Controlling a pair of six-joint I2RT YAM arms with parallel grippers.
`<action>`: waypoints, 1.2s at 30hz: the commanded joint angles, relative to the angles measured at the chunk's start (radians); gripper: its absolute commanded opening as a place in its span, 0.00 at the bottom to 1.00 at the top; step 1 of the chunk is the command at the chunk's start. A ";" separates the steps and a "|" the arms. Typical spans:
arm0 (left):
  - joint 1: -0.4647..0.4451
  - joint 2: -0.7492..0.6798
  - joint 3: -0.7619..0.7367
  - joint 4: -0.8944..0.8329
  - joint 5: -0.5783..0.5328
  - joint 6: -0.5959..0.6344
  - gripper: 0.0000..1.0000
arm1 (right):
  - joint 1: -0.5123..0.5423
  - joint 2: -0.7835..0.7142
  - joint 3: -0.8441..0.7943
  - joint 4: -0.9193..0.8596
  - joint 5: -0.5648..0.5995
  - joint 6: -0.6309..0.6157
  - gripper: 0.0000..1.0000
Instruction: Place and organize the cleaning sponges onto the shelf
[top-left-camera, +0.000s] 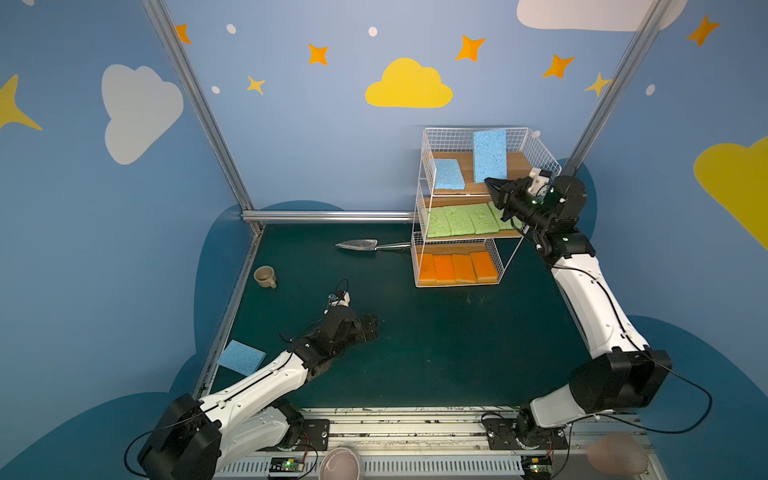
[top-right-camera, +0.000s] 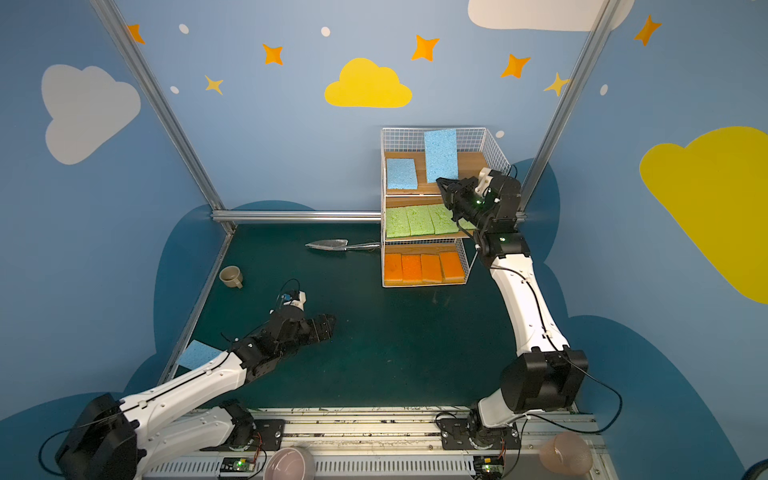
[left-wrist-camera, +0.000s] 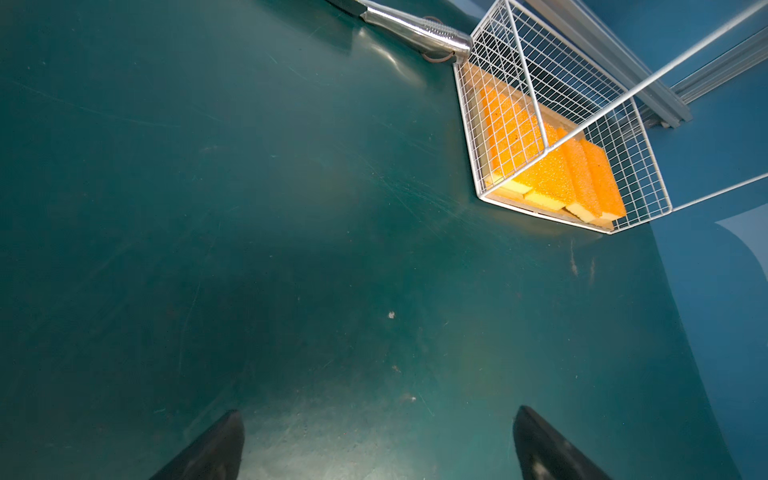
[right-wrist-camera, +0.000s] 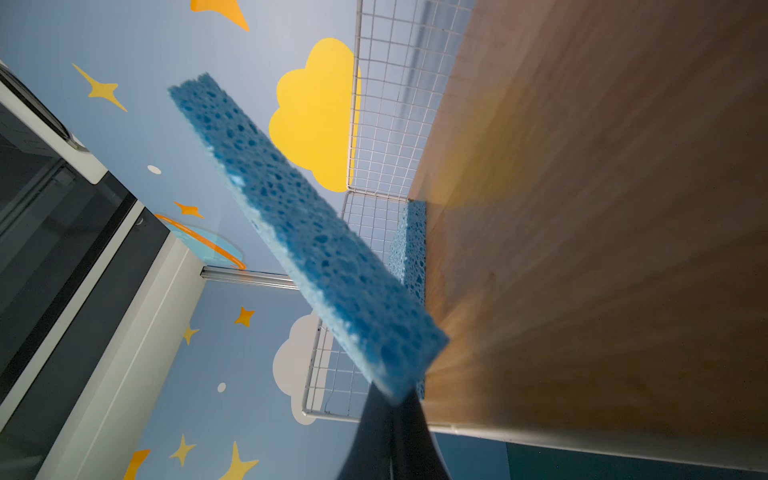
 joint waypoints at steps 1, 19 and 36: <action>0.005 0.004 0.020 0.020 0.013 0.013 1.00 | 0.012 0.022 0.052 0.023 -0.033 0.009 0.00; 0.012 -0.019 0.006 0.012 0.014 0.013 1.00 | 0.033 -0.006 -0.028 0.035 0.006 0.009 0.00; 0.015 -0.042 -0.008 0.004 0.003 0.009 1.00 | 0.031 -0.042 -0.074 0.061 0.015 0.017 0.00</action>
